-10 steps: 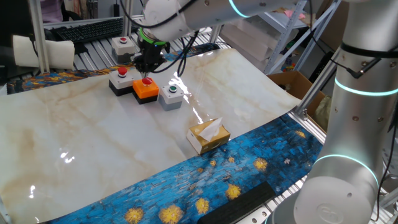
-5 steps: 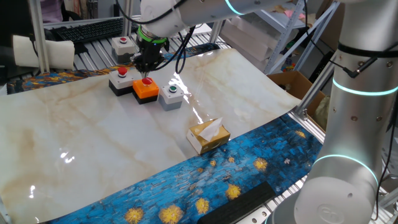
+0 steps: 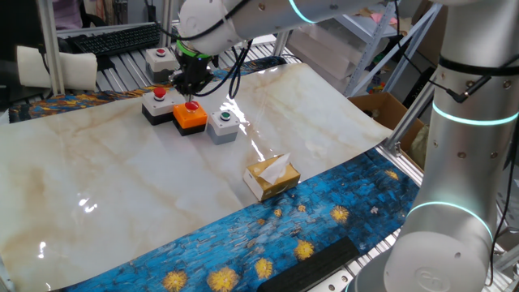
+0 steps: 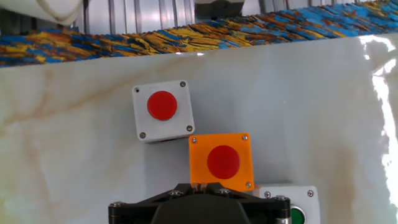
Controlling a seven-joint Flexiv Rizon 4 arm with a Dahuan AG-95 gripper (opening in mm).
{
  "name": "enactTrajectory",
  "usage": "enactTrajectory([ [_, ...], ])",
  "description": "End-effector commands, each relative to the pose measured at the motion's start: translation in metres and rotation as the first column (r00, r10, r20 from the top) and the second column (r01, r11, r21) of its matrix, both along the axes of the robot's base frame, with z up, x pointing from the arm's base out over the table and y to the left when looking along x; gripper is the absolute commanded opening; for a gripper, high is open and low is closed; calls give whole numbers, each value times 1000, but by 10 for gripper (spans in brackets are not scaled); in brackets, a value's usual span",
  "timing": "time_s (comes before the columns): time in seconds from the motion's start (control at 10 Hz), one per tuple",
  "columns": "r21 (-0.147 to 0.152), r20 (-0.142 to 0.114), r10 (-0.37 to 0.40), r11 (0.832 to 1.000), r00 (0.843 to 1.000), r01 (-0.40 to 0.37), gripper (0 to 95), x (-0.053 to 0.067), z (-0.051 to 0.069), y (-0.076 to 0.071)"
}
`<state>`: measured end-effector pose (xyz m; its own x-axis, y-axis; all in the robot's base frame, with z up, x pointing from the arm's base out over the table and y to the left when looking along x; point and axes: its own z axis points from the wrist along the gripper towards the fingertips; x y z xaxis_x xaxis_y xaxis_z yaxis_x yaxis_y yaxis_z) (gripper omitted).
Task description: Press three buttons from left to right in sequence
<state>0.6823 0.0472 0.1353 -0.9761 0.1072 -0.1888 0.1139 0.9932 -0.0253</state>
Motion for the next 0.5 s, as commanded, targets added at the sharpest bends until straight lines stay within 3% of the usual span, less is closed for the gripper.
enactTrajectory([
  [0.1,57,0,-45,997,999,44,0,1,0,1],
  [0.5,58,0,-61,997,998,60,0,1,0,1],
])
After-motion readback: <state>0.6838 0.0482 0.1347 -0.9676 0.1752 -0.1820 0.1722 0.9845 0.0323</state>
